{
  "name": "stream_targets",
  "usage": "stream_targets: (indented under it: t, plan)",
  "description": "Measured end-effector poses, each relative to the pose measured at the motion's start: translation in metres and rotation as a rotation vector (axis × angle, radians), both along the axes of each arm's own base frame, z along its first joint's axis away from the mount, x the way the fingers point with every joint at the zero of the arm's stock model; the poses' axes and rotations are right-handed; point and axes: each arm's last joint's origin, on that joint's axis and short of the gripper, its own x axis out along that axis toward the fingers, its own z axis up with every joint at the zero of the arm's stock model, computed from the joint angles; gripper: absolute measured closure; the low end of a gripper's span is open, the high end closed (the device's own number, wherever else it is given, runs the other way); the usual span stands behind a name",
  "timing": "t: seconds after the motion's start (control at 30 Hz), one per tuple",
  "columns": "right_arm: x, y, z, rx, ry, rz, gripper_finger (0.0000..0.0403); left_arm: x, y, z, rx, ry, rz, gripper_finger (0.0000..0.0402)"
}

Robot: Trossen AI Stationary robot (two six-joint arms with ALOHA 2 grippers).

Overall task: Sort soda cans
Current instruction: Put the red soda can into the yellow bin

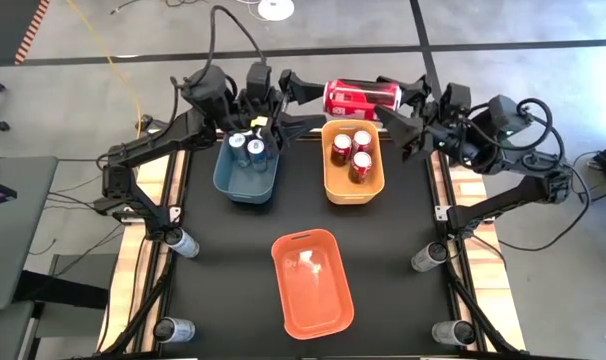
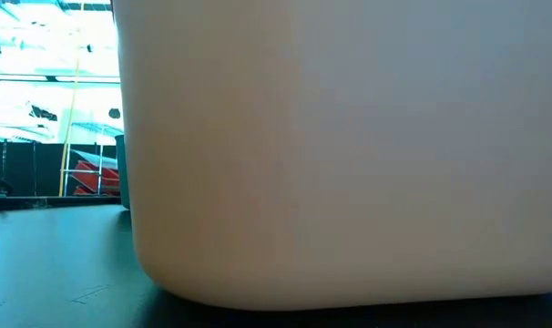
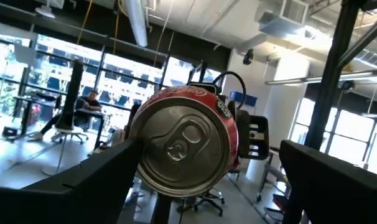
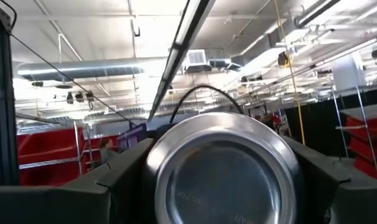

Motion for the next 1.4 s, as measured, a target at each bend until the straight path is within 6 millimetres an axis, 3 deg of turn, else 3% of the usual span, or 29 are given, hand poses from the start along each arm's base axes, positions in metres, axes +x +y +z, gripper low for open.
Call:
stream_targets:
  t: [0.5, 0.77, 0.87, 1.17, 1.4]
  plan:
    - [-0.017, 0.003, 0.018, -0.115, -0.193, 0.053, 0.0096, 0.004, 0.009, -0.011, -0.021, 0.089, 0.118, 0.0002]
    - [-0.002, -0.003, 0.013, -0.107, -0.169, 0.03, 0.0096, 0.0, -0.003, 0.005, 0.155, -0.072, 0.119, 0.0002]
    - [0.001, -0.008, 0.012, -0.095, -0.174, 0.033, 0.0097, 0.001, 0.0, 0.003, 0.133, -0.059, 0.134, 0.0002]
    - [0.022, -0.021, 0.003, -0.067, -0.156, 0.015, 0.0097, 0.03, -0.001, -0.013, 0.094, -0.089, 0.005, 0.0002]
    - [0.025, -0.02, 0.0, -0.057, -0.126, 0.029, 0.0097, 0.024, -0.005, -0.005, 0.123, -0.168, -0.001, 0.0002]
